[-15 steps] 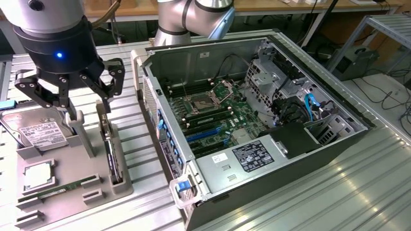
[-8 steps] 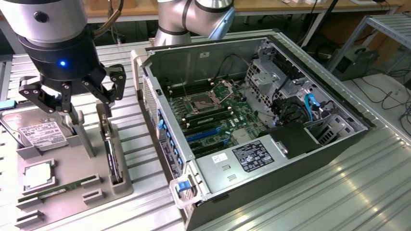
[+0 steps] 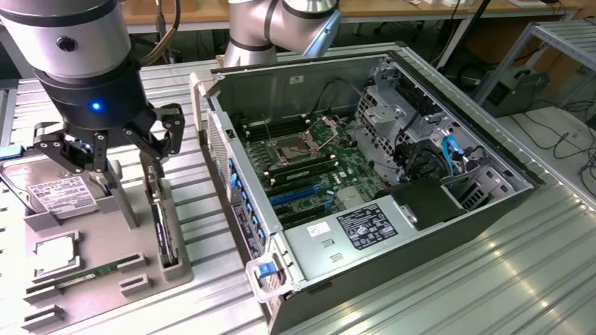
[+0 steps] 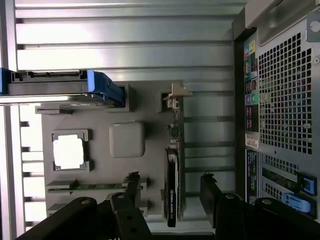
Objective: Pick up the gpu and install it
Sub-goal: 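Pick up the gpu and move the gpu toward the slot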
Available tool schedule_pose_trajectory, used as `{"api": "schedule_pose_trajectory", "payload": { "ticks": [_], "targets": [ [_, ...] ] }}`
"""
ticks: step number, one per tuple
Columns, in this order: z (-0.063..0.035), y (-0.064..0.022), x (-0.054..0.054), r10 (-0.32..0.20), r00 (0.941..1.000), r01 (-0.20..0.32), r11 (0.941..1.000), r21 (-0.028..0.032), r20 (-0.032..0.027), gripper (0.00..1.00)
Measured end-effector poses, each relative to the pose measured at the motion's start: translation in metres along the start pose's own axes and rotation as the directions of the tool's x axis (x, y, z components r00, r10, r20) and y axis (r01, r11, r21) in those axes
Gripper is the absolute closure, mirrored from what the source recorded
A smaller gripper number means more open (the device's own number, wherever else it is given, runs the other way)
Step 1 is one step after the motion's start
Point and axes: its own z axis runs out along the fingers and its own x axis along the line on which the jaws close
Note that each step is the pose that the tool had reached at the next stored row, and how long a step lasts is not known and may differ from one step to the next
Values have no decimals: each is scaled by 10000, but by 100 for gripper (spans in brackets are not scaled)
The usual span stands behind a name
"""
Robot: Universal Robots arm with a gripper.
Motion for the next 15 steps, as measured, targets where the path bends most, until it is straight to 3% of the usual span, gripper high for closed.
{"api": "schedule_pose_trajectory", "payload": {
  "ticks": [15],
  "targets": [
    [192, -102, 2, -30, 10000, 30, 10000, -1, -1, 40]
  ]
}}
